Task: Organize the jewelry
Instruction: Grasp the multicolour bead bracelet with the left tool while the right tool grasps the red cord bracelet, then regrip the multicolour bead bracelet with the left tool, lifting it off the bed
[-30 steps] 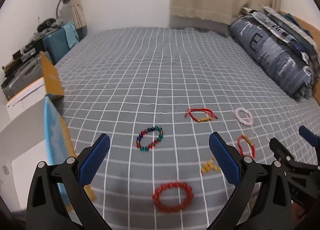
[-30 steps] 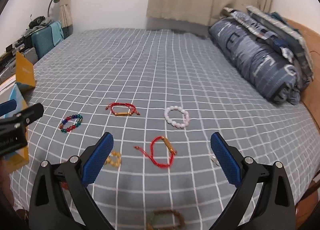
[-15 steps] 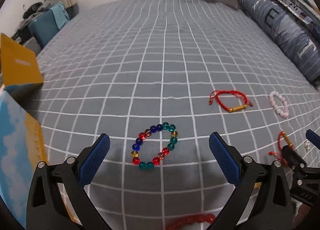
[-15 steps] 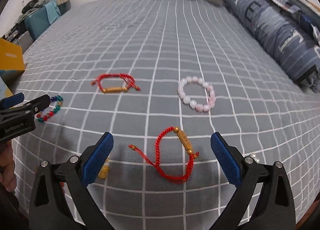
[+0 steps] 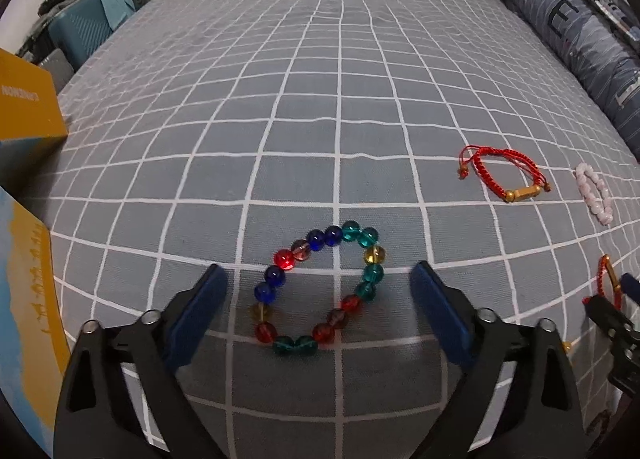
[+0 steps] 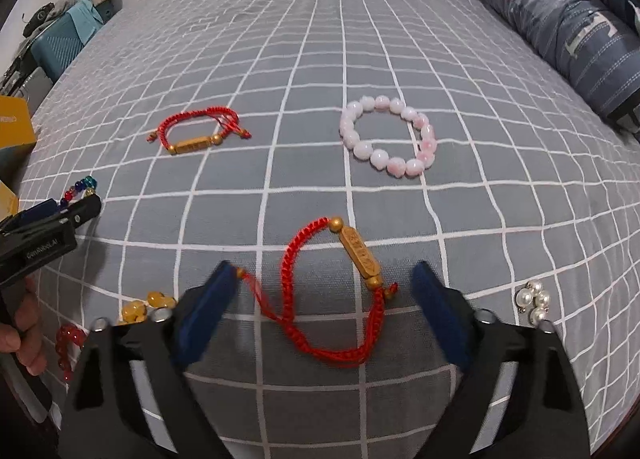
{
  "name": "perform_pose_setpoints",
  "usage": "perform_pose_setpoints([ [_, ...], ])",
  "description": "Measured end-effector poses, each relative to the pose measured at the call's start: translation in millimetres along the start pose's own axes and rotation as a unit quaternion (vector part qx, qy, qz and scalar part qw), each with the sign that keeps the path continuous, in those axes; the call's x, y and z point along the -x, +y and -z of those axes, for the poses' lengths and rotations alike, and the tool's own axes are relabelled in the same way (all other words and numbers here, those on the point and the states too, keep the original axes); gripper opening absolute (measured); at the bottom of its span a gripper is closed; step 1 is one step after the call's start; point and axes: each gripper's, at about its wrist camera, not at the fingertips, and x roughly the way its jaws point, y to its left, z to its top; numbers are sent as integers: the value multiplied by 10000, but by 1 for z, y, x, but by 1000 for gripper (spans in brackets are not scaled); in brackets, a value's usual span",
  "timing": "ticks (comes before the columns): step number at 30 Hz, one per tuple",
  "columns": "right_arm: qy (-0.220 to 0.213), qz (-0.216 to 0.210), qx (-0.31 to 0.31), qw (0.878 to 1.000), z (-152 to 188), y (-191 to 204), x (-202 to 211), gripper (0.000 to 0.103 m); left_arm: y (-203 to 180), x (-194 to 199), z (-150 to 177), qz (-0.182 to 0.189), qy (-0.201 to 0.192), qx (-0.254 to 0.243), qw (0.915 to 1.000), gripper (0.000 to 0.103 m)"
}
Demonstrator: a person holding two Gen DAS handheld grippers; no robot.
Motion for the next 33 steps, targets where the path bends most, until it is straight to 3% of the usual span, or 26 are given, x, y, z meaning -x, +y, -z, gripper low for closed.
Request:
perform_pose_setpoints([
  [8,9,21,-25,10000,0,-1,5,44,-3,11,7,82,61,-93,9999,51],
  [10,-5,41,-32,10000,1,-2,6,37,-4,14,9,186,75,-98,9997,40],
  [12,-14,90,-9,10000,3,0,7,25,-5,18,11,254,84,-125,9996,22],
  [17,-63,163,-2,9998,6,2,11,12,-9,28,17,359,26,-129,9993,19],
  [19,-75,176,-1,9998,6,2,12,11,-11,32,18,355,0,-132,9993,19],
  [21,-82,161,-31,9998,6,1,14,10,-12,35,18,324,-35,-135,9994,10],
  [33,-198,186,-78,9996,5,0,21,10,-11,48,18,361,-177,-147,9991,10],
])
